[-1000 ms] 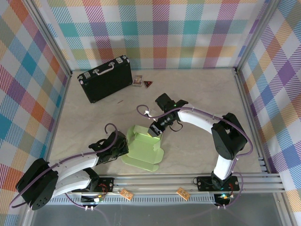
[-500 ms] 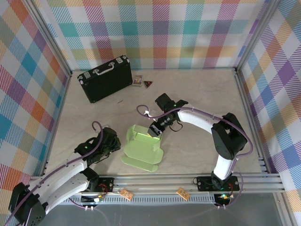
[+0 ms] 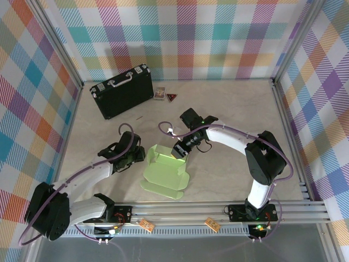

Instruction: Fold the paper box

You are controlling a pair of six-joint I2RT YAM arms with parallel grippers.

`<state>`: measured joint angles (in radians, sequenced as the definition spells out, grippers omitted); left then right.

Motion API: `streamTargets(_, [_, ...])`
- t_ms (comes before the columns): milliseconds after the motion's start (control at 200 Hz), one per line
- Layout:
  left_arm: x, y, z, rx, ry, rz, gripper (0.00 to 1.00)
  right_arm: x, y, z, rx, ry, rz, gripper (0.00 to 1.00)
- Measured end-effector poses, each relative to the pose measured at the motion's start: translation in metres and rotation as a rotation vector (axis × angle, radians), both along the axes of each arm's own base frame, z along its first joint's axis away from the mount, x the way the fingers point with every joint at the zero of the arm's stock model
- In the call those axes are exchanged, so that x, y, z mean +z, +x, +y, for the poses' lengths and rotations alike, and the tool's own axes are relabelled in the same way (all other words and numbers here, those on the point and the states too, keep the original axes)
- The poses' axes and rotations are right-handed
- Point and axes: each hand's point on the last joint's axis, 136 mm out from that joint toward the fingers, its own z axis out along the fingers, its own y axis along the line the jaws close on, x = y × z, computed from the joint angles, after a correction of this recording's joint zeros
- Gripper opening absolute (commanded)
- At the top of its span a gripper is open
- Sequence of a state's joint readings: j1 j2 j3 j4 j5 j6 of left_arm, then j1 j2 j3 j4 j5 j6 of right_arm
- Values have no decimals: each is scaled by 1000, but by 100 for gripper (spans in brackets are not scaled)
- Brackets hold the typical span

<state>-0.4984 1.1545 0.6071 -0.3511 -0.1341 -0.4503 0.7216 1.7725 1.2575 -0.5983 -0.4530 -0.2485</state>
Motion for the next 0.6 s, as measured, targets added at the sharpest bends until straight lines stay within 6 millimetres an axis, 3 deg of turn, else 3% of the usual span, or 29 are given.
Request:
streamTargets(135, [-10, 5, -14, -72, -15, 12, 37, 0, 0, 0, 0, 0, 0, 41])
streamTargets(255, [-2, 9, -29, -138, -76, -25, 39, 0, 0, 0, 0, 0, 0, 42])
streamTargets(600, [1, -7, -44, -258, -132, -101, 46, -1, 0, 0, 0, -2, 2, 42])
